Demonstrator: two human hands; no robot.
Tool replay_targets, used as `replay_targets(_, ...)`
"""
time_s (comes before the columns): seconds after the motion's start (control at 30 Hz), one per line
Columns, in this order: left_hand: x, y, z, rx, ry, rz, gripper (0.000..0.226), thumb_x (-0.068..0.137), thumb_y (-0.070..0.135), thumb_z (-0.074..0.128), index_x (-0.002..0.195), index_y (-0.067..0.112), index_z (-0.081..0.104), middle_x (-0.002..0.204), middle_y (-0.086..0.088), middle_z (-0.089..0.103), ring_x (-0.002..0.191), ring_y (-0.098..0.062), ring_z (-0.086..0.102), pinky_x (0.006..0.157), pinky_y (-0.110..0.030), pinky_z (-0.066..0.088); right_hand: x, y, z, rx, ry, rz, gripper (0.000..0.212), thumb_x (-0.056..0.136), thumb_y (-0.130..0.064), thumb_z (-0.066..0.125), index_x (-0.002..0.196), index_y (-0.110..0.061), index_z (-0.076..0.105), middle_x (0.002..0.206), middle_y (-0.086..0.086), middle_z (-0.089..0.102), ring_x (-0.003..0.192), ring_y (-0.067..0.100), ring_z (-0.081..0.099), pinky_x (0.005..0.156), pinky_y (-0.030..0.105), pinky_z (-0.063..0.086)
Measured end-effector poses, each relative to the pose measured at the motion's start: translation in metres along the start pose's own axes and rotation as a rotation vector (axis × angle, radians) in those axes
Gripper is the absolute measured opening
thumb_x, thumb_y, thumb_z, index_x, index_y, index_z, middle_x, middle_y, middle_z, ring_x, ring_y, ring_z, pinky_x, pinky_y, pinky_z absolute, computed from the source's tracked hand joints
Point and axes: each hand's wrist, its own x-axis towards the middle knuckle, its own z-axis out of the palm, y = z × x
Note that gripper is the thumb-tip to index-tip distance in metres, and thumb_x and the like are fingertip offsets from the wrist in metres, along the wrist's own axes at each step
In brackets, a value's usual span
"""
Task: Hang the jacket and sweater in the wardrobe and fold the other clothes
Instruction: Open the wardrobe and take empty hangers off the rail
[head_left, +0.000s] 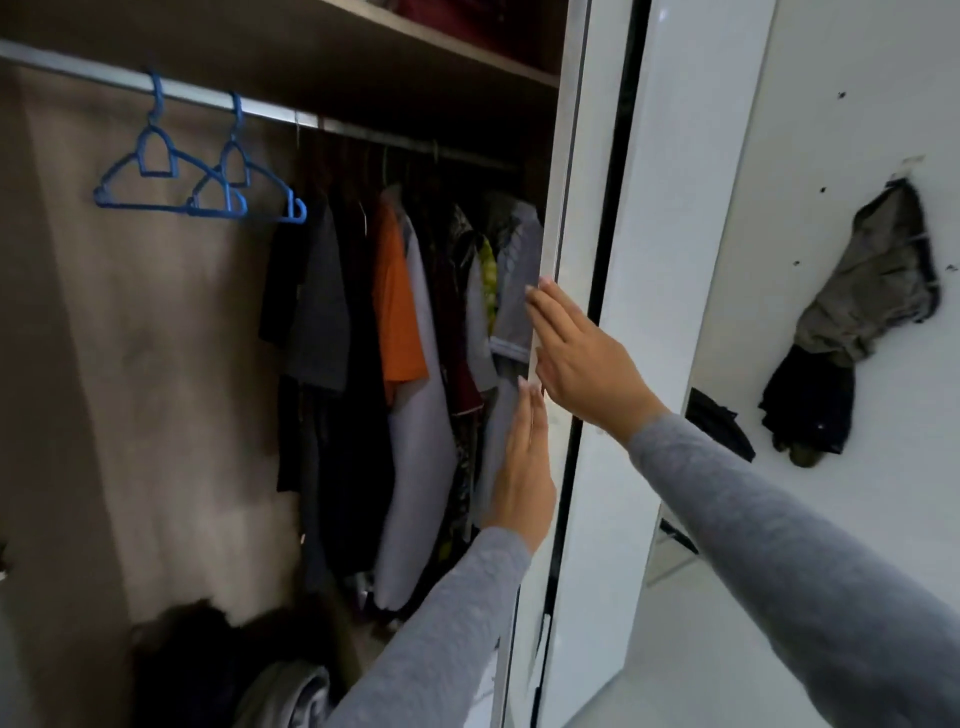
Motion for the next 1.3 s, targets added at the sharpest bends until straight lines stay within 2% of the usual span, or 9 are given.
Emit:
replay_targets(0.07, -0.005, 0.010, 0.009, 0.012, -0.065, 0.020, 0.088, 0.087, -0.019, 0.033, 0.144, 0.023, -0.020, 0.152, 0.013, -0.027, 0.143, -0.002, -0.008, 0.118, -0.025, 0.014, -0.014, 0.010, -0.007, -0.016, 0.027, 0.044, 0.044, 0.079, -0.014, 0.069, 0.117, 0.008, 0.062, 0.128, 0.020, 0.059, 0.125, 0.033, 0.050, 0.118, 0.031, 0.012)
replay_targets(0.17, -0.007, 0.020, 0.023, 0.050, -0.095, 0.068, 0.096, 0.091, -0.010, 0.038, 0.140, 0.035, -0.031, 0.152, 0.015, -0.031, 0.146, -0.016, 0.002, 0.113, -0.037, 0.030, -0.033, 0.024, -0.013, -0.015, 0.014, 0.084, 0.049, 0.081, -0.017, 0.071, 0.124, 0.004, 0.059, 0.131, 0.016, 0.057, 0.127, 0.030, 0.050, 0.109, 0.035, 0.024)
replay_targets(0.27, -0.005, 0.031, 0.039, 0.025, -0.112, 0.137, 0.093, 0.091, 0.000, 0.051, 0.147, 0.028, -0.017, 0.156, 0.005, -0.019, 0.146, -0.024, 0.007, 0.112, -0.045, 0.029, -0.050, 0.042, -0.013, -0.011, -0.017, 0.084, 0.044, 0.090, -0.016, 0.061, 0.129, 0.003, 0.054, 0.132, 0.018, 0.056, 0.129, 0.033, 0.046, 0.110, 0.040, 0.023)
replay_targets(0.4, 0.003, 0.051, 0.051, -0.076, -0.226, 0.188, 0.083, 0.096, 0.014, 0.045, 0.143, 0.026, -0.022, 0.155, 0.009, -0.017, 0.141, -0.017, 0.021, 0.108, -0.036, 0.034, -0.062, 0.064, -0.010, -0.070, -0.084, 0.121, 0.033, 0.096, -0.013, 0.048, 0.121, 0.007, 0.057, 0.120, 0.022, 0.061, 0.127, 0.038, 0.046, 0.113, 0.043, 0.030)
replay_targets(0.47, 0.006, 0.055, 0.063, -0.139, -0.232, 0.273, 0.081, 0.097, 0.017, 0.044, 0.141, 0.028, -0.023, 0.153, 0.011, -0.019, 0.141, -0.006, 0.009, 0.109, -0.028, 0.030, -0.069, 0.075, -0.010, -0.070, -0.044, 0.167, 0.030, 0.092, -0.010, 0.049, 0.112, 0.011, 0.060, 0.109, 0.024, 0.063, 0.122, 0.040, 0.050, 0.111, 0.044, 0.034)
replay_targets(0.6, 0.018, 0.060, 0.100, -0.202, -0.247, 0.453, 0.075, 0.098, 0.023, 0.037, 0.143, 0.036, -0.021, 0.153, 0.006, -0.016, 0.145, -0.012, 0.000, 0.116, -0.029, 0.014, -0.092, 0.097, -0.005, -0.075, 0.011, 0.207, 0.031, 0.089, -0.009, 0.043, 0.100, 0.012, 0.063, 0.104, 0.025, 0.063, 0.124, 0.040, 0.043, 0.111, 0.043, 0.031)
replay_targets(0.7, 0.030, 0.062, 0.132, -0.193, -0.211, 0.544, 0.066, 0.099, 0.028, 0.029, 0.148, 0.029, -0.014, 0.156, -0.001, -0.007, 0.145, -0.011, -0.003, 0.117, -0.022, 0.002, -0.111, 0.116, 0.000, -0.056, -0.050, 0.231, 0.031, 0.088, -0.009, 0.044, 0.102, 0.012, 0.061, 0.114, 0.027, 0.059, 0.131, 0.037, 0.030, 0.111, 0.044, 0.029)
replay_targets(0.87, 0.055, 0.068, 0.191, -0.232, -0.219, 0.584, 0.055, 0.101, 0.037, 0.023, 0.148, 0.008, 0.019, 0.156, -0.010, 0.017, 0.144, -0.020, 0.017, 0.115, -0.035, 0.022, -0.141, 0.152, 0.018, -0.040, -0.134, 0.287, 0.031, 0.079, 0.005, 0.058, 0.109, 0.014, 0.059, 0.123, 0.026, 0.055, 0.133, 0.034, 0.031, 0.111, 0.039, 0.030)
replay_targets(1.3, 0.146, 0.047, 0.283, -0.202, -0.201, 0.620, 0.054, 0.096, 0.025, 0.030, 0.147, 0.013, 0.020, 0.154, -0.010, 0.022, 0.142, -0.022, 0.015, 0.111, -0.049, 0.023, -0.185, 0.187, 0.092, -0.270, -0.486, 0.463, 0.063, 0.069, 0.002, 0.067, 0.130, 0.001, 0.053, 0.137, 0.016, 0.051, 0.135, 0.031, 0.040, 0.111, 0.039, 0.019)
